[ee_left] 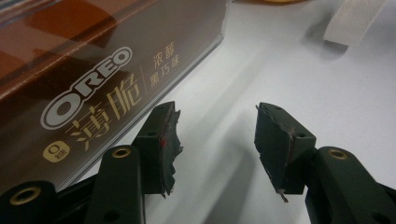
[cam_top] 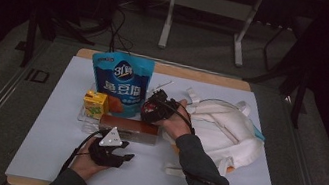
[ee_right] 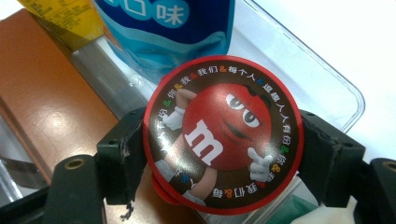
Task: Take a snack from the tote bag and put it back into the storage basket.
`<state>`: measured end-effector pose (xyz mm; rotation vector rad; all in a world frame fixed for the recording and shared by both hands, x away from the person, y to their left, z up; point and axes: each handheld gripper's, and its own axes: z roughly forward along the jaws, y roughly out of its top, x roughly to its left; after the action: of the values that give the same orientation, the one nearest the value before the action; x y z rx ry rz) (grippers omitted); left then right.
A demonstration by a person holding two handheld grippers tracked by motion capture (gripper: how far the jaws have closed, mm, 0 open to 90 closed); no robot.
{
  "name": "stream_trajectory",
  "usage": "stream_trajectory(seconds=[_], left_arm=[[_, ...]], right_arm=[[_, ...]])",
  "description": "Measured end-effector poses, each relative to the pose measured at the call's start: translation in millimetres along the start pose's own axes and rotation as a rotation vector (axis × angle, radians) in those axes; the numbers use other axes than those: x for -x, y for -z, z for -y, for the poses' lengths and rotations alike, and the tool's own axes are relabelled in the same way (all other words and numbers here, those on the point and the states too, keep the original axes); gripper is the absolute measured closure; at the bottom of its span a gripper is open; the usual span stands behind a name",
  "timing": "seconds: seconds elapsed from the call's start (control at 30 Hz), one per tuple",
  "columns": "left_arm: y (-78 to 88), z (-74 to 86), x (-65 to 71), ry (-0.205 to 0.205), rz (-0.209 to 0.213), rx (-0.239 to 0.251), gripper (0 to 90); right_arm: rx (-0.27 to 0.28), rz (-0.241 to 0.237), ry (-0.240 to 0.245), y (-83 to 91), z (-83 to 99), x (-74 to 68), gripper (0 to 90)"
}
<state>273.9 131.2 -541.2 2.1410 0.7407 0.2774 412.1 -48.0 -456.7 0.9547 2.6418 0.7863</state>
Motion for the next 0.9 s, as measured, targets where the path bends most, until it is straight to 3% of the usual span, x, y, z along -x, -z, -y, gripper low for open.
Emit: stream_trajectory(seconds=[0.63,0.9], left_arm=[[-0.1,-0.1,0.2,-0.004,-0.001,-0.002,48.5],[-0.2,-0.2,0.3,-0.005,-0.002,-0.003,48.5]], right_arm=[[-0.032,0.053,0.03,-4.4,-0.8,-8.5,24.5],[0.016,0.041,0.023,8.1,-4.7,-6.5,24.7]])
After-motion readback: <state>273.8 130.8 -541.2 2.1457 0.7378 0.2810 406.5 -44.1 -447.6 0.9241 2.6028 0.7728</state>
